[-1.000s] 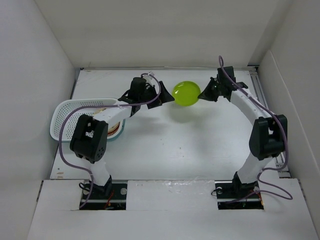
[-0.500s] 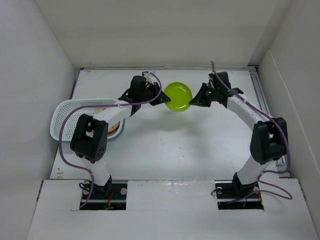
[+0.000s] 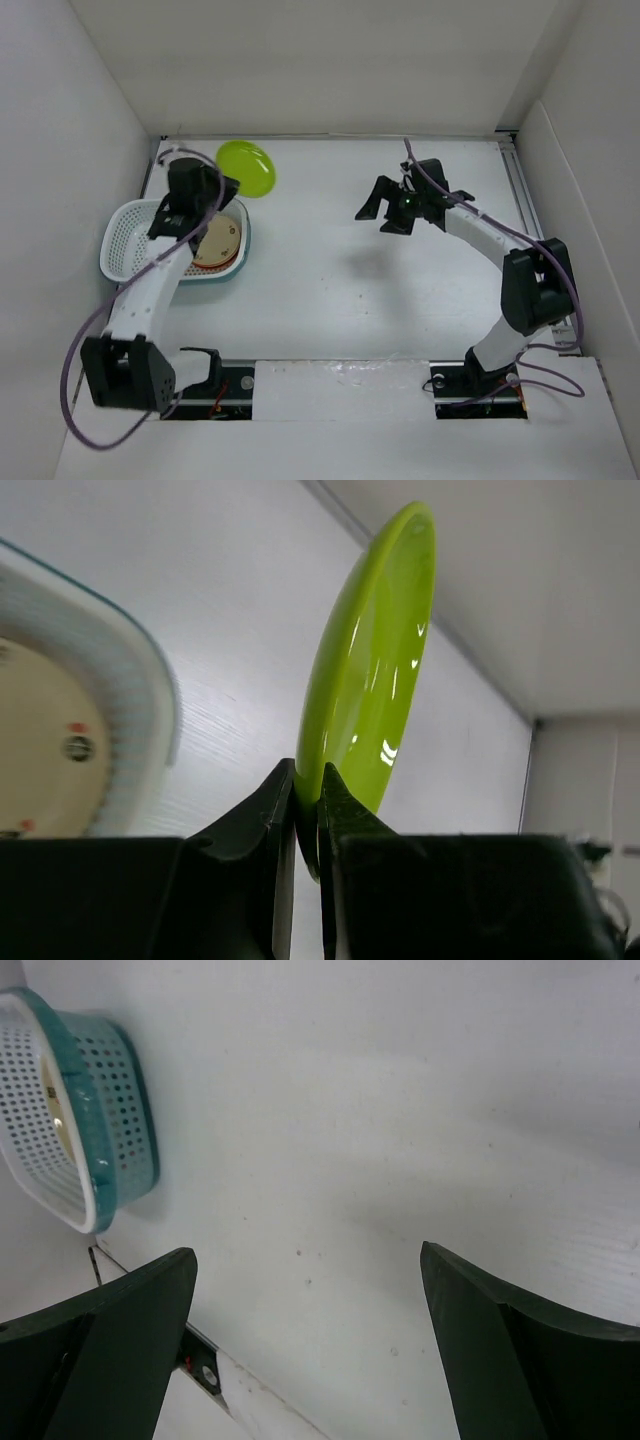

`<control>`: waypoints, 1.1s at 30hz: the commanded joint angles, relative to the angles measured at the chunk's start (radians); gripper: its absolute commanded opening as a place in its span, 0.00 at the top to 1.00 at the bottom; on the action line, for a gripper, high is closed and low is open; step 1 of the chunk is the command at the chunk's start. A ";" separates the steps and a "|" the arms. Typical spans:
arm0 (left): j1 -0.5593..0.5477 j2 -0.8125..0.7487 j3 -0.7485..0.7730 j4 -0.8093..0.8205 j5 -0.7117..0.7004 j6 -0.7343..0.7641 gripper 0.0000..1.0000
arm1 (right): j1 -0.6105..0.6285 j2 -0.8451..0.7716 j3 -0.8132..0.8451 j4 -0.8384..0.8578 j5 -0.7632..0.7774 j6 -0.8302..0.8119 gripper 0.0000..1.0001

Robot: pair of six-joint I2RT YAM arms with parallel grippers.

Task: Place the plates into the plastic bin on the countertop

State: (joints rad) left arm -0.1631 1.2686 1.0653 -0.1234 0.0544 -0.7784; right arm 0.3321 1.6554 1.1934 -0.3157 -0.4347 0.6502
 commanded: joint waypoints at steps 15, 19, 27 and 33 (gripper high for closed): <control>0.356 -0.127 -0.294 -0.076 -0.090 -0.022 1.00 | 0.120 -0.173 -0.129 0.089 0.017 -0.038 0.01; 0.356 -0.118 -0.314 -0.056 -0.070 -0.032 0.97 | 0.131 -0.244 -0.129 0.049 0.037 -0.047 0.01; 0.356 -0.218 -0.280 -0.136 -0.013 0.024 0.00 | 0.151 -0.374 -0.094 -0.037 0.077 -0.057 0.01; 0.324 -0.206 -0.184 -0.238 0.035 0.183 0.00 | 0.217 -0.477 -0.043 -0.144 0.270 -0.066 0.01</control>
State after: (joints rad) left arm 0.1841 1.0641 0.8028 -0.3141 0.0479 -0.7082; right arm 0.5064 1.2476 1.0805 -0.3973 -0.2985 0.6048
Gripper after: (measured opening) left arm 0.993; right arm 0.991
